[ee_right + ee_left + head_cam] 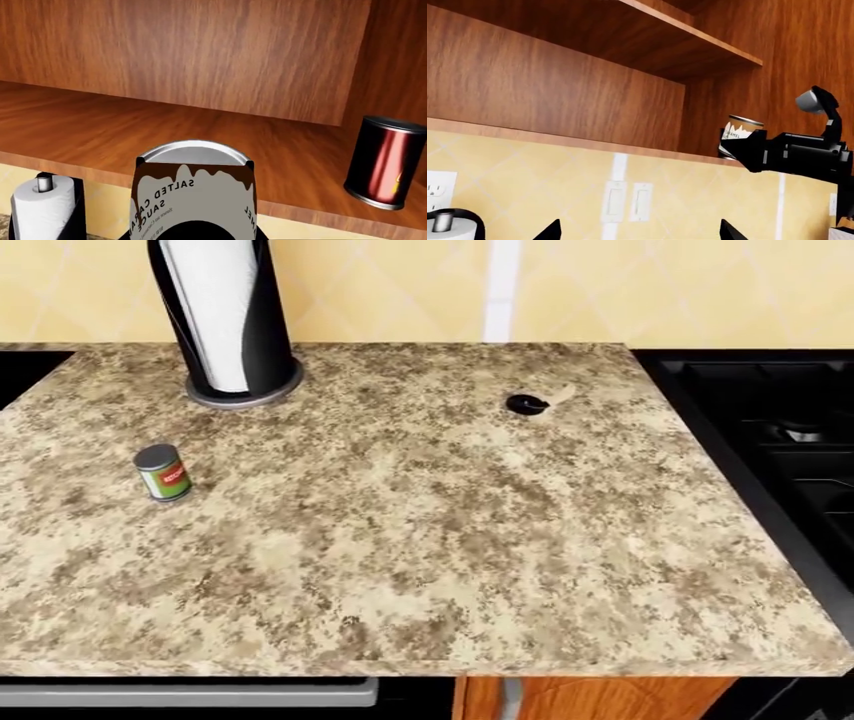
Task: Pick the cans from the counter and place them in their designated side in the cabinet.
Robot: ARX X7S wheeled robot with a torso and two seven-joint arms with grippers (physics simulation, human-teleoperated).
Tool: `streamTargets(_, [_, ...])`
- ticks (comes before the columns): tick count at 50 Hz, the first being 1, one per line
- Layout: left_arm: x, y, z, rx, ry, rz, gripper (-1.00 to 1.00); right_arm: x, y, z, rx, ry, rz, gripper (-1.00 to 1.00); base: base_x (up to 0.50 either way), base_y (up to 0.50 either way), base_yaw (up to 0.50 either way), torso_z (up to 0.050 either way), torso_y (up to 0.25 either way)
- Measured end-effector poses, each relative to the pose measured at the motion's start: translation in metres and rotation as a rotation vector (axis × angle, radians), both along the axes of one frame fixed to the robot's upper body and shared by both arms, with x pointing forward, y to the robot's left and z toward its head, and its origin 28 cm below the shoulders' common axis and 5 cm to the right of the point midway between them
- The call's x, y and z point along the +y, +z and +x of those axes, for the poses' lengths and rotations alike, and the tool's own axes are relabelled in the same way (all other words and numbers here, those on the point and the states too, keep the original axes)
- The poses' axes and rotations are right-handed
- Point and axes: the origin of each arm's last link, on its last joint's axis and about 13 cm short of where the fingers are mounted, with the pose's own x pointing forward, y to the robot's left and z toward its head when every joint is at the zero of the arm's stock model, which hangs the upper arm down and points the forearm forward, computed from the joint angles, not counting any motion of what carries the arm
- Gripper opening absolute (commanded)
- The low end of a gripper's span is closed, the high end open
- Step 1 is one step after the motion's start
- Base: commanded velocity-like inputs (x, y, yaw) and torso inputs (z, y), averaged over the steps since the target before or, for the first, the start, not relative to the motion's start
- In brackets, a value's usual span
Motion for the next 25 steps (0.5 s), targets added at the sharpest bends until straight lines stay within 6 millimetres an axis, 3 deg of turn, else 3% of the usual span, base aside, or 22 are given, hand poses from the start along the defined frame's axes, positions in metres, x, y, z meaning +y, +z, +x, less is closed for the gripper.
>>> streamTargets(9, [-0.0003, 0.0008, -0.0016, -0.002, -0.001, 0.001, 1.00, -0.0006, 0.0002, -0.0002, -0.001, -0.004, -0.001, -1.00, 0.00, -0.18, 0.00, 0.000, 0.000])
streamTargets(25, [-0.0004, 0.0032, -0.0048, -0.004, -0.001, 0.002, 1.00, -0.0008, 0.0003, -0.0004, -0.002, -0.005, -0.001, -1.00, 0.00, 0.00, 0.00, 0.000, 0.001])
